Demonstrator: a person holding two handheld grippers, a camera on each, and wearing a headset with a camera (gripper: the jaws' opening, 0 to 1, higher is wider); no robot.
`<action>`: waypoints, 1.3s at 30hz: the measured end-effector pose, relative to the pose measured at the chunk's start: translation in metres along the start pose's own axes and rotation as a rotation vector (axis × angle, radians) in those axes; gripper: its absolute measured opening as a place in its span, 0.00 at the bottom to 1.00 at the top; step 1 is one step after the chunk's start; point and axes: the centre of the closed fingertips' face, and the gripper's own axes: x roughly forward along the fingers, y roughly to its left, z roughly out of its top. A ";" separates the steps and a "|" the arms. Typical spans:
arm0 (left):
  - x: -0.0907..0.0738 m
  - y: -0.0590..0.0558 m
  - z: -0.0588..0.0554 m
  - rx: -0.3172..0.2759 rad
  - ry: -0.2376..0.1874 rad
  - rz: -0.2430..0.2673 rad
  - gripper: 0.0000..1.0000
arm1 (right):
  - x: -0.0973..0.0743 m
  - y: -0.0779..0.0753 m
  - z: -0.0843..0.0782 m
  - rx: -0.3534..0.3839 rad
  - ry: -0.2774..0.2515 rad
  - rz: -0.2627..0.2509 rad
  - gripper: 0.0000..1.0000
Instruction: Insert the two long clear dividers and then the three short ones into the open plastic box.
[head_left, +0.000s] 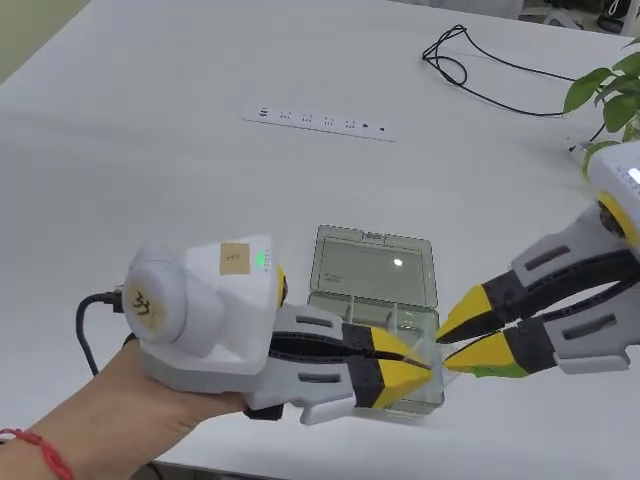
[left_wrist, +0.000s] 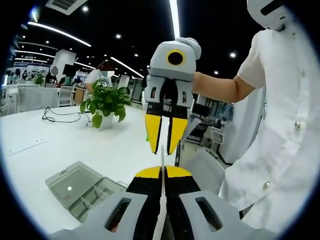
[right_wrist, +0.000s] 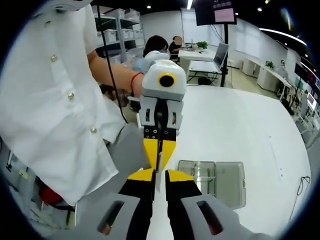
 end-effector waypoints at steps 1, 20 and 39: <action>0.000 0.000 0.000 0.001 -0.001 -0.001 0.00 | 0.000 0.000 0.000 0.002 0.000 0.003 0.09; -0.001 -0.002 -0.001 0.013 -0.004 0.003 0.00 | 0.004 0.006 -0.001 0.014 -0.014 0.035 0.03; -0.008 0.007 -0.003 -0.006 -0.019 0.054 0.08 | -0.004 0.002 -0.006 0.017 -0.007 0.013 0.02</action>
